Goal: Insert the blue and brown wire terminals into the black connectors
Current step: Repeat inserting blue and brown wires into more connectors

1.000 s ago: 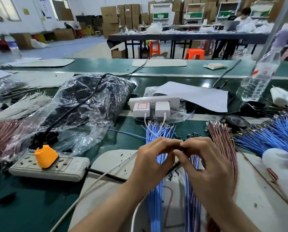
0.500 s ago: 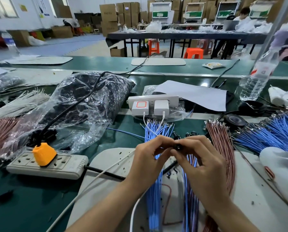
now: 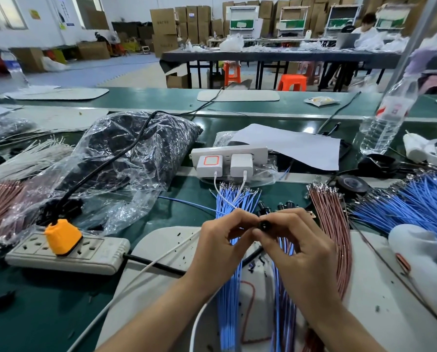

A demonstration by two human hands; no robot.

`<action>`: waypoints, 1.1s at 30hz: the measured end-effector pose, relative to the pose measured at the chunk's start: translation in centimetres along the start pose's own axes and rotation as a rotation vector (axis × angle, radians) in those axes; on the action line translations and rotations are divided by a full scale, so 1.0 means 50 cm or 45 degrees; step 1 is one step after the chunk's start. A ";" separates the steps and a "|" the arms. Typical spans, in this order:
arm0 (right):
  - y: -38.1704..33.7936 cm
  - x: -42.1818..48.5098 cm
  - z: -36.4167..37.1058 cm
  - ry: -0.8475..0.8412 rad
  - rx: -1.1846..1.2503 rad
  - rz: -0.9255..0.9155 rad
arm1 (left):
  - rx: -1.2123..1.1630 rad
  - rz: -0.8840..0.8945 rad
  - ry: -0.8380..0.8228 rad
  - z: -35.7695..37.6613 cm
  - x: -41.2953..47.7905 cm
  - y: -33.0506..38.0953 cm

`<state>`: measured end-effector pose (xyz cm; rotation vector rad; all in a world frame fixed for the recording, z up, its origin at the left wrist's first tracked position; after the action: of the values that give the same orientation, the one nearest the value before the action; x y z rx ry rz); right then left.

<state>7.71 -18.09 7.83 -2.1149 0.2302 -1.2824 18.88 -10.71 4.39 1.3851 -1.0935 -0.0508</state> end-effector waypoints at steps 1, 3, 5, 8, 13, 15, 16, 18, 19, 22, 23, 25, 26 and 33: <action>-0.001 0.000 -0.001 0.002 0.001 -0.001 | 0.005 0.009 -0.002 0.000 0.000 0.002; -0.003 0.000 -0.002 0.006 -0.001 -0.004 | 0.018 0.019 -0.001 0.000 0.001 0.004; -0.005 0.000 -0.003 0.016 0.001 -0.008 | 0.021 0.011 0.000 0.001 0.001 0.002; -0.008 -0.001 -0.005 0.021 0.002 -0.021 | 0.009 0.012 -0.002 0.002 -0.001 0.001; -0.005 0.000 0.000 0.003 -0.006 -0.019 | -0.007 -0.012 0.001 0.003 -0.002 -0.002; -0.002 0.000 0.002 0.000 0.005 -0.014 | -0.012 -0.008 0.008 0.003 -0.003 0.001; -0.001 0.000 0.002 -0.004 0.008 -0.012 | -0.018 -0.004 0.008 0.002 -0.003 0.004; 0.001 0.000 0.004 -0.014 0.012 -0.011 | -0.016 0.010 0.001 0.003 -0.002 0.008; 0.000 0.000 0.005 -0.017 0.015 -0.012 | -0.002 0.014 -0.001 0.004 -0.003 0.008; -0.004 -0.001 -0.001 0.005 0.024 -0.022 | 0.004 -0.016 -0.002 0.004 -0.004 -0.001; -0.007 -0.001 -0.004 0.014 0.032 -0.029 | -0.005 -0.022 -0.004 0.005 -0.004 -0.003; -0.013 -0.002 -0.009 0.024 0.027 -0.054 | -0.015 -0.041 -0.007 0.008 -0.003 -0.006; -0.012 -0.002 -0.010 0.027 0.034 -0.052 | -0.011 -0.054 -0.009 0.009 -0.003 -0.008; 0.014 0.014 -0.017 0.015 -0.005 0.086 | 0.000 0.054 -0.061 0.015 -0.001 0.019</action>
<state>7.45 -19.33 8.17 -2.0856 0.3068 -1.2561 17.83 -11.00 4.98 1.3663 -1.1625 -0.0534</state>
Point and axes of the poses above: each hand's wrist, its own x-axis towards the middle knuckle, its own z-axis out of the palm, y = z × x, the point moved 10 cm from there along x, towards the middle knuckle, and after that the axes turned 2 degrees about -x, right-handed, at the moved point
